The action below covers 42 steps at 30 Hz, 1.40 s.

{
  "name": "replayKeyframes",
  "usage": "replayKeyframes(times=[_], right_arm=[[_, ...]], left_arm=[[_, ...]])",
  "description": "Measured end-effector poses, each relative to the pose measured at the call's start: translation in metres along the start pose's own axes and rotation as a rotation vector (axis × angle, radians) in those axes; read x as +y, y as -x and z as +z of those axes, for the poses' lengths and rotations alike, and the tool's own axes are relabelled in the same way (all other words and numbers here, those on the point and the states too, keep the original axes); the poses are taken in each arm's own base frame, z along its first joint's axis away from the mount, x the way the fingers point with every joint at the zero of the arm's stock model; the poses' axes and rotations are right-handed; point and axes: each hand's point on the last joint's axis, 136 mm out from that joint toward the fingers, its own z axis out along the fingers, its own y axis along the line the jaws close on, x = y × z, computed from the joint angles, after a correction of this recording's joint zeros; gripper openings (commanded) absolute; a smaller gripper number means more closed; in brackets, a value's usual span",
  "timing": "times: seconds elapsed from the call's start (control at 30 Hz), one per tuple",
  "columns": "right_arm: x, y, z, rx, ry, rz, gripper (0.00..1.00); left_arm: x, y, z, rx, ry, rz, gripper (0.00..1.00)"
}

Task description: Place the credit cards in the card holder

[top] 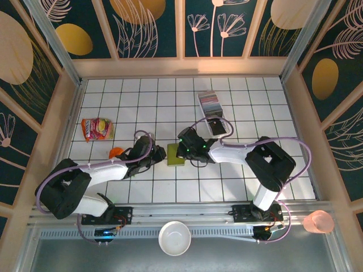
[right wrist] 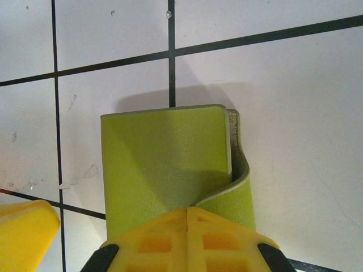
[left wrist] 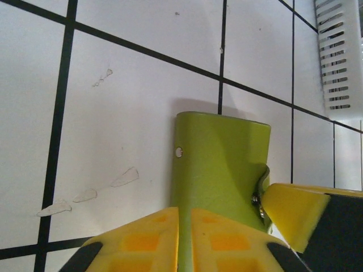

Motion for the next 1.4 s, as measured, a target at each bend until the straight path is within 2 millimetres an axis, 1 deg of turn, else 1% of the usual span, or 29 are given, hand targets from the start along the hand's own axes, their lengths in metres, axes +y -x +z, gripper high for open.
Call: replayKeyframes(times=[0.3, 0.6, 0.9, 1.4], right_arm=[[-0.002, 0.004, -0.003, 0.028, 0.037, 0.040, 0.00], [0.002, 0.004, -0.002, 0.047, 0.060, 0.047, 0.00], [0.000, -0.001, 0.003, 0.067, 0.057, 0.048, 0.00], [0.003, 0.004, 0.006, 0.057, 0.098, 0.105, 0.00]], left_arm=[[0.002, -0.009, 0.007, 0.041, -0.007, 0.004, 0.18], [0.003, -0.021, 0.015, 0.101, -0.026, 0.027, 0.16], [0.001, -0.023, 0.019, 0.119, -0.049, 0.038, 0.13], [0.001, -0.023, 0.020, 0.122, -0.053, 0.047, 0.11]])
